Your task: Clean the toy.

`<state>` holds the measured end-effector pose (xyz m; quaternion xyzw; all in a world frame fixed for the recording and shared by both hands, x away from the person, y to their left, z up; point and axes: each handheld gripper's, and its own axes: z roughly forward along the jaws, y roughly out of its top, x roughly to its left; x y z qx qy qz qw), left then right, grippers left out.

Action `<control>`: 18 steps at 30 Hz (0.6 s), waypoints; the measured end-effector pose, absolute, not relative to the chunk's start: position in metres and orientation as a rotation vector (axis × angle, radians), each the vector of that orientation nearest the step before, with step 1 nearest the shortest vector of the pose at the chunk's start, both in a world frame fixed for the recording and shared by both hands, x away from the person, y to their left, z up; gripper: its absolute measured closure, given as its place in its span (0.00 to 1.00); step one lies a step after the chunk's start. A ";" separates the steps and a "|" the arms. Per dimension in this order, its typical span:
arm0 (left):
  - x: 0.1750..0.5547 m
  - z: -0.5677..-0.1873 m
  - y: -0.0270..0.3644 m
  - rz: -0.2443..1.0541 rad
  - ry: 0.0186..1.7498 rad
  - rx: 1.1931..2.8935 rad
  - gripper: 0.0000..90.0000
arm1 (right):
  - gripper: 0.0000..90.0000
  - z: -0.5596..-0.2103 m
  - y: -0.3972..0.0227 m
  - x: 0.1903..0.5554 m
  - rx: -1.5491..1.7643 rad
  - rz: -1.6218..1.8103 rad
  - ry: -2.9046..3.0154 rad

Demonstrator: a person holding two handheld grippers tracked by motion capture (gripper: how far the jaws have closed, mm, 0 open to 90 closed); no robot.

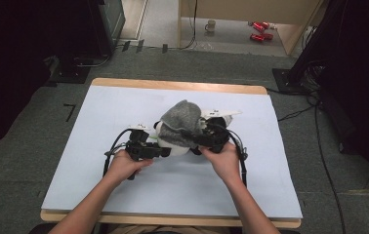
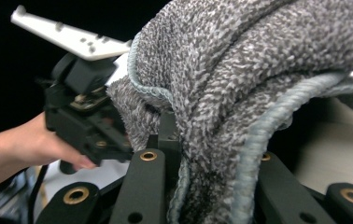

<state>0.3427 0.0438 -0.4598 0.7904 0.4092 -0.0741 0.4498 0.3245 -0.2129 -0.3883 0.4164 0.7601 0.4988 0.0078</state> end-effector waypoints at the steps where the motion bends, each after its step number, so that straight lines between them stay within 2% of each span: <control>1: 0.342 -0.460 0.044 -0.183 1.014 1.953 0.59 | 0.85 -0.392 -0.204 0.324 1.288 1.549 2.405; 6: 0.339 -0.461 0.046 -0.175 1.019 1.961 0.59 | 0.85 -0.410 -0.187 0.329 1.266 1.432 2.475; 18: 0.346 -0.461 0.051 -0.181 1.005 1.953 0.59 | 0.85 -0.410 -0.212 0.337 1.263 1.344 2.404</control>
